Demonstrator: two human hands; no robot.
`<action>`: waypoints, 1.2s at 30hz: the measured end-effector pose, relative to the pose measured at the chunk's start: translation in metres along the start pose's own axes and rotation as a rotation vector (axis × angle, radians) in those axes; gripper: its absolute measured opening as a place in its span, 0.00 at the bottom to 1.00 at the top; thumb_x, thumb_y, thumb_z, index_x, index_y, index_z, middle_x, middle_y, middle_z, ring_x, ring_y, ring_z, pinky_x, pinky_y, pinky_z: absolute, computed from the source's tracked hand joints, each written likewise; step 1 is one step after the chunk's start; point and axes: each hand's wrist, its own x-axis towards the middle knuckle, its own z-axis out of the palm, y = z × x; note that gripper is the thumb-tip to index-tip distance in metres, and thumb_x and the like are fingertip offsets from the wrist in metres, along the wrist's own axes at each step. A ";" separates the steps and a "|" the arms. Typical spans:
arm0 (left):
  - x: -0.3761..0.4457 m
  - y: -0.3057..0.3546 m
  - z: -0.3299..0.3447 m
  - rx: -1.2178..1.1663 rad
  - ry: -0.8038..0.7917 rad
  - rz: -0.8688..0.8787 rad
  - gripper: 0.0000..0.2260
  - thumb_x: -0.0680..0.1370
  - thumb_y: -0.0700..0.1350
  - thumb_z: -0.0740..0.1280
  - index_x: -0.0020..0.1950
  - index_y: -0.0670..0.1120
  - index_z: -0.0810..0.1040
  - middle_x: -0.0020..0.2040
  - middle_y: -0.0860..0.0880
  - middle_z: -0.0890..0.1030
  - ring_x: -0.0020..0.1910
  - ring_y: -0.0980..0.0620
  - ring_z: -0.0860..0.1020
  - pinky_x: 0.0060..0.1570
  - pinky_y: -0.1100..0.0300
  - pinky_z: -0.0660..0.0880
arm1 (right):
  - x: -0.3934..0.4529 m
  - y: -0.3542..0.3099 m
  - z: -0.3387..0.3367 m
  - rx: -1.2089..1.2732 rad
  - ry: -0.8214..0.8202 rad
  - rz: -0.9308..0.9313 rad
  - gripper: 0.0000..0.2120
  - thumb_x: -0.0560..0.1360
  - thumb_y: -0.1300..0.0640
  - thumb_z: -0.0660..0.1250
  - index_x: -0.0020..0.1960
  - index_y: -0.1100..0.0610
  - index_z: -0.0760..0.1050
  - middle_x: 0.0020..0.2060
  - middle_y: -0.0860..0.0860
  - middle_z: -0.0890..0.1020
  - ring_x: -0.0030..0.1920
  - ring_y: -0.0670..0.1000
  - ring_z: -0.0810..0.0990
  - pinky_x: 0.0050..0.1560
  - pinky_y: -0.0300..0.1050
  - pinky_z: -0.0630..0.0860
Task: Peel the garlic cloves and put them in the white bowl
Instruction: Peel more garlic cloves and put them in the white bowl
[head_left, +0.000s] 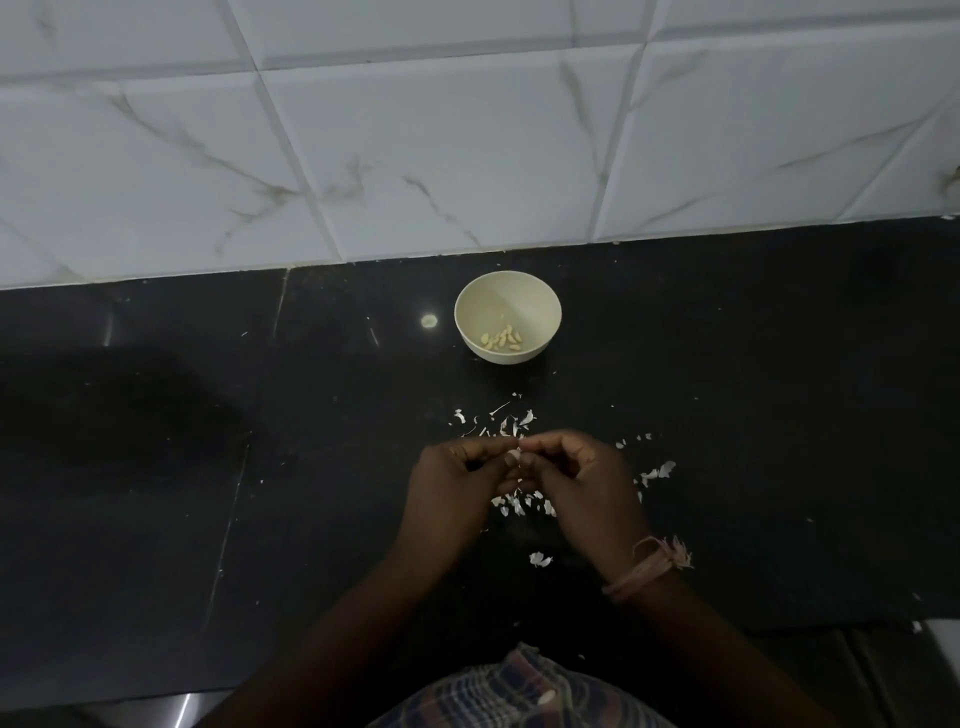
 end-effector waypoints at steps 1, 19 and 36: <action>0.000 0.000 0.002 -0.008 -0.022 -0.009 0.08 0.79 0.37 0.70 0.56 0.43 0.86 0.45 0.46 0.88 0.45 0.48 0.87 0.52 0.56 0.83 | 0.000 0.001 -0.002 0.021 0.005 0.009 0.05 0.77 0.67 0.71 0.49 0.59 0.83 0.42 0.53 0.87 0.42 0.52 0.87 0.45 0.47 0.84; 0.002 0.006 0.005 -0.261 0.065 -0.107 0.04 0.78 0.33 0.70 0.50 0.33 0.83 0.41 0.39 0.87 0.38 0.50 0.86 0.39 0.63 0.80 | 0.003 -0.005 0.000 -0.105 0.007 -0.070 0.07 0.75 0.62 0.74 0.47 0.50 0.85 0.41 0.43 0.87 0.44 0.43 0.85 0.49 0.50 0.84; 0.014 -0.002 0.002 -0.206 0.040 -0.150 0.06 0.79 0.37 0.69 0.46 0.37 0.85 0.41 0.39 0.85 0.40 0.46 0.82 0.50 0.49 0.81 | 0.008 -0.004 -0.004 -0.129 -0.103 -0.088 0.11 0.78 0.62 0.71 0.55 0.50 0.85 0.46 0.44 0.87 0.47 0.45 0.86 0.49 0.47 0.84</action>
